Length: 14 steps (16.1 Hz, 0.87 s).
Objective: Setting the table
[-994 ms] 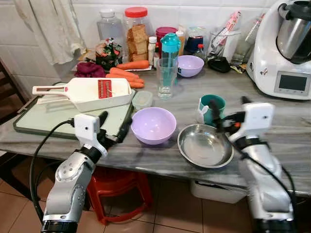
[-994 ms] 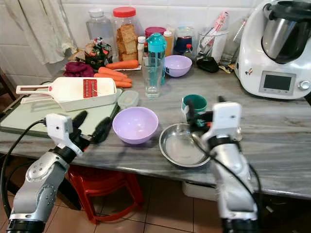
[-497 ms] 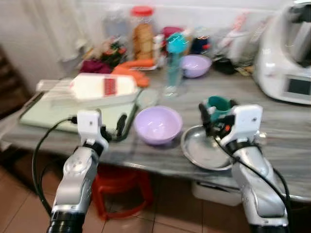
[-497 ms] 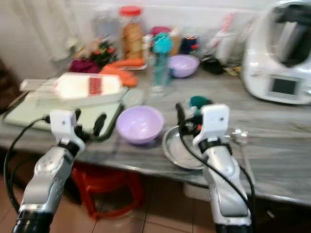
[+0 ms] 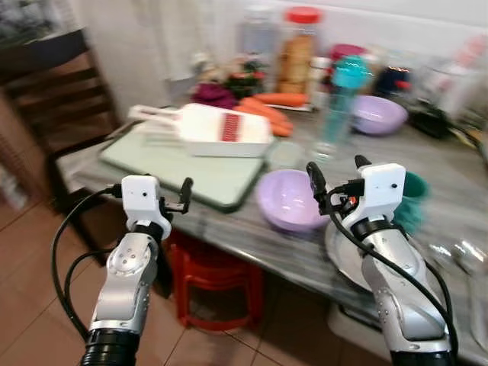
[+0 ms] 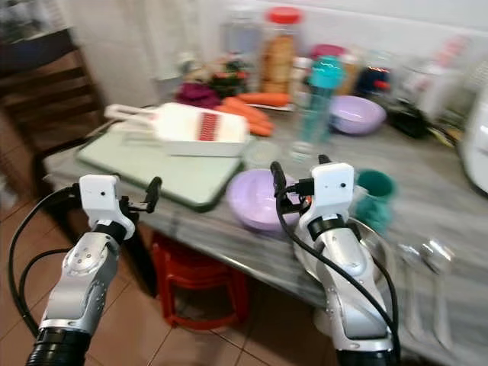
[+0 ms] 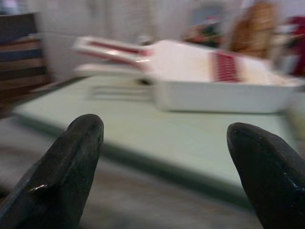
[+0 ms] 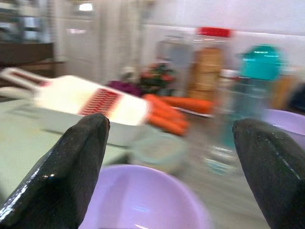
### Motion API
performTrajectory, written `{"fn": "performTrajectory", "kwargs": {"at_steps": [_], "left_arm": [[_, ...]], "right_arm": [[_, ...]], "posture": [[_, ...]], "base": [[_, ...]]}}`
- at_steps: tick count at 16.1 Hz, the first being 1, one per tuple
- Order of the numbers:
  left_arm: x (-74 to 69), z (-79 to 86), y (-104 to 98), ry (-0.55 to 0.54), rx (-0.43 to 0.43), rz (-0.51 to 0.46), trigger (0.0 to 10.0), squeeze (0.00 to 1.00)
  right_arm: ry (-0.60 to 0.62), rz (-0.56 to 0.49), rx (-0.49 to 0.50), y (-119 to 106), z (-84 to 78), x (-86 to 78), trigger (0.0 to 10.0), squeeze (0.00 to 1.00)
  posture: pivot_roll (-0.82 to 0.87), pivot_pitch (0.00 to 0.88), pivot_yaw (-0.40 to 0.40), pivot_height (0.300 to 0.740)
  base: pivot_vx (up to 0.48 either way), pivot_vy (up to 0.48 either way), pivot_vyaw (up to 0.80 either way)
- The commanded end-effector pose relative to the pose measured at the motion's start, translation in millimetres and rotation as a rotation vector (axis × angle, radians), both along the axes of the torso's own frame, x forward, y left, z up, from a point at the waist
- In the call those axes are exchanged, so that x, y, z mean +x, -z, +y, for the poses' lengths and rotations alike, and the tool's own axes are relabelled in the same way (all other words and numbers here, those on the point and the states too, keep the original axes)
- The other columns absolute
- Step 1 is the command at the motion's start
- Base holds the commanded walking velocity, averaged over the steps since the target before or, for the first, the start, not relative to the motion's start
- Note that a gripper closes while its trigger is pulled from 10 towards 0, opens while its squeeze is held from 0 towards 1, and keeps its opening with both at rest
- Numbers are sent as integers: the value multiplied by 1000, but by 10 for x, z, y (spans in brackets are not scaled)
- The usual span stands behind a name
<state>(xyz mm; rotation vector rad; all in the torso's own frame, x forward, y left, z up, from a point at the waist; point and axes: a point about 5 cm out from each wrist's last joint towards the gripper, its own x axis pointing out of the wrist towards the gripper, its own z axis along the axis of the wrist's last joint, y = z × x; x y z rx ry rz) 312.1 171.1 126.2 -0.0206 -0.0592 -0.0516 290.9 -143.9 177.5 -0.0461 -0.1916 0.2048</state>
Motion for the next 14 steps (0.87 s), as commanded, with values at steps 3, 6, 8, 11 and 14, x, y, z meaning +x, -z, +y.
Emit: {"fn": "performTrajectory", "kwargs": {"at_steps": [3, 6, 8, 11, 14], "left_arm": [[47, 72, -47, -70, 28, -25, 10000, 0], [45, 109, -36, -105, 43, -27, 10000, 0], [48, 106, -22, -118, 53, -22, 10000, 0], [58, 143, -10, -171, 97, -30, 10000, 0], [56, 178, 11, -190, 115, -22, 10000, 0]], "right_arm": [[-21, 2, 1, -7, 26, -8, 10000, 0], [-44, 3, 9, -10, 69, -17, 10000, 0], [-54, 2, 10, -10, 89, -20, 10000, 0], [-68, 4, 13, -8, 106, -27, 10000, 0], [-78, 8, 14, 2, 121, -37, 10000, 0]], "posture": [[-23, 0, -9, 740], [-23, 0, -7, 740], [-23, 0, -6, 740], [-23, 0, -6, 740], [-22, 0, -6, 740]], "base": [[0, 0, 800], [0, 0, 800], [0, 0, 800], [0, 0, 800], [0, 0, 800]]}}
